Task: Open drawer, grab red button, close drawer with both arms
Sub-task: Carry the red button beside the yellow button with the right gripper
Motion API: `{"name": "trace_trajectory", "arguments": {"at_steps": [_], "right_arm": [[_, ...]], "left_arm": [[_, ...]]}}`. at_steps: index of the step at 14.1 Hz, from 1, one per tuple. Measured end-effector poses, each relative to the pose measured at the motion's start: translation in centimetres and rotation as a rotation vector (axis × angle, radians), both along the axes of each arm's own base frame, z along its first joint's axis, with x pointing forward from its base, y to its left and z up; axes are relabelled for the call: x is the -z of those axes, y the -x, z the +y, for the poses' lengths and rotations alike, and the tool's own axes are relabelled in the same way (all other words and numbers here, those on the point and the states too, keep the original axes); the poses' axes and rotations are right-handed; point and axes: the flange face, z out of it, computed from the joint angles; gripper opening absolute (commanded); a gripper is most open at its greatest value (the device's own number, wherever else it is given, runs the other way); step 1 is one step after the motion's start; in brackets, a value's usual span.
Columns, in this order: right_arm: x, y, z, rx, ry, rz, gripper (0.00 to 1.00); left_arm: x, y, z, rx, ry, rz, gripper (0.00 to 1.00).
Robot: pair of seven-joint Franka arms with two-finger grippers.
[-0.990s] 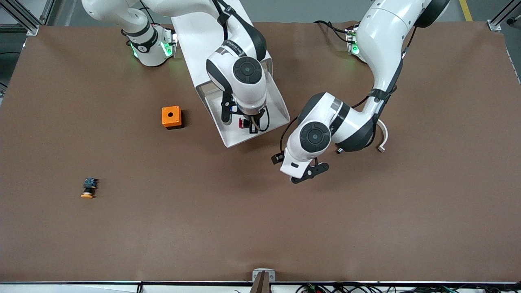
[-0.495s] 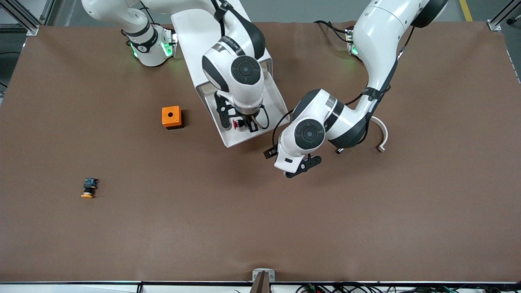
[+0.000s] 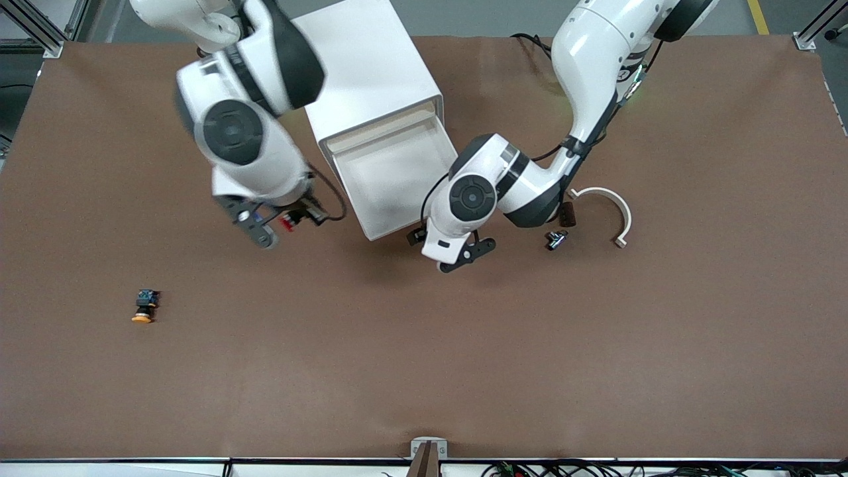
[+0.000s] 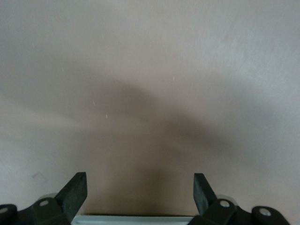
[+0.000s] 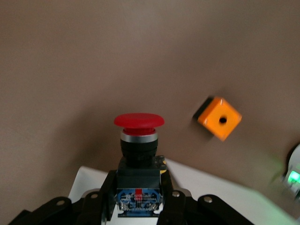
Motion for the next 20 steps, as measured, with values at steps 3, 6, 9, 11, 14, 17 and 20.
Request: {"name": "trace_trajectory", "arguments": {"at_steps": [3,6,9,11,14,17,20], "right_arm": [[1.1,-4.2,-9.9,-0.215,-0.078,-0.016,0.0],[4.9,-6.2,-17.4,-0.408,-0.126,-0.054,0.0],[11.3,-6.6,-23.5,-0.547,-0.106,-0.108,0.0],[15.5,-6.2,-26.4,-0.584,-0.093,-0.126,0.0],[20.4,-5.4,-28.7,-0.59,-0.075,-0.142,0.0],[23.7,-4.4,-30.0,-0.572,-0.074,-0.143,0.0],[25.7,-4.1,-31.6,-0.553,-0.07,-0.147,0.0]], "left_arm": [[0.5,2.6,-2.0,0.014,0.012,0.043,1.0],[0.8,5.6,-4.1,0.008,0.052,0.125,1.0],[1.1,9.8,-6.9,-0.005,0.037,0.18,1.0],[1.5,12.7,-8.6,-0.029,0.002,0.202,1.0],[1.7,15.1,-10.0,-0.074,-0.036,0.218,1.0],[1.9,14.9,-9.8,-0.1,-0.047,0.223,1.0],[1.7,12.3,-8.3,-0.177,-0.053,0.213,1.0]]}}
